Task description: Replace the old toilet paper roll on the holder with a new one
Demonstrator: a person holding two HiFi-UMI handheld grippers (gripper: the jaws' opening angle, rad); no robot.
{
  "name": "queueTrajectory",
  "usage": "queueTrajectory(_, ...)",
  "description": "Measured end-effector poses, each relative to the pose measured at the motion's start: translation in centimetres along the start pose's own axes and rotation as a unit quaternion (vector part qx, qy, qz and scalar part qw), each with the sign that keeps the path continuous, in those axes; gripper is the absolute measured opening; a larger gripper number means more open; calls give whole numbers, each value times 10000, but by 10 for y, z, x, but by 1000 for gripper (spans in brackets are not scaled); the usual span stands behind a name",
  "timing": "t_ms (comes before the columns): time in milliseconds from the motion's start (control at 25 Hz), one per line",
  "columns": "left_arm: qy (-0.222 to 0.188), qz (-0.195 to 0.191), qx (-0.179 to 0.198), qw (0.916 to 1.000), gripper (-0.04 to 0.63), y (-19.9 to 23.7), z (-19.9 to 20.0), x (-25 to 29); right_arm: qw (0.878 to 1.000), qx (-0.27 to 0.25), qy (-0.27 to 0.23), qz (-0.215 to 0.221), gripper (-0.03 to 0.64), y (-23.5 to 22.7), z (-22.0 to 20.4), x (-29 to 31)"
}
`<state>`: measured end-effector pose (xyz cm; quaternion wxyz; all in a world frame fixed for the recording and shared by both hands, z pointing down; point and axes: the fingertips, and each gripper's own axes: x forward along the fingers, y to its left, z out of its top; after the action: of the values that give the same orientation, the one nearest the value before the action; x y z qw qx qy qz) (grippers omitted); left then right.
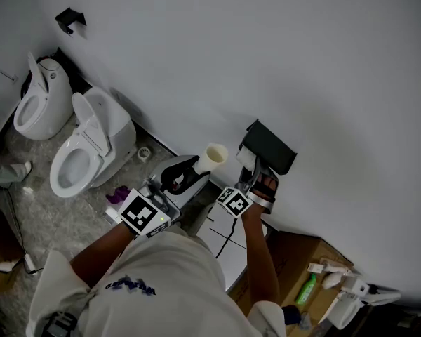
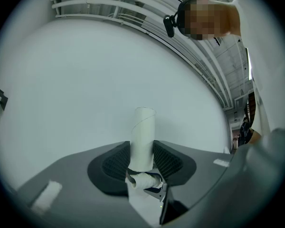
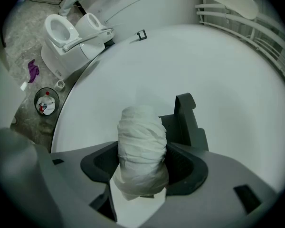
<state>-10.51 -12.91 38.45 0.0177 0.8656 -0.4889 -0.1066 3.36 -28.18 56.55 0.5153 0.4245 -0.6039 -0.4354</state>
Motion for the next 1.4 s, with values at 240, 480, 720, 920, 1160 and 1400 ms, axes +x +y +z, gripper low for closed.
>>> queueTrajectory(240,-8,-4,-6,10000,156,1,0,-1,10000,42,-4,3,296,-1,2,-1)
queueTrajectory(480,9,-47,-26,10000,156,-1,-2,3,9999,105,-23,50,296,0,3,1)
queueTrajectory(720,16,-74,-27,10000,156,-2,-2,3,9999,103,-96,46,297,4,4,4)
queueTrajectory(920,27,-105,-29,9999,156,-4,-2,4,9998,152,-91,79,301,2,4,3)
queueTrajectory(1160,37,-141,-4,9999,156,-6,0,3,9993,293,-162,145,334,8,6,-4)
queueTrajectory(1400,84,-194,6,9998,156,-5,-1,-1,9989,412,-145,164,314,6,9,-24)
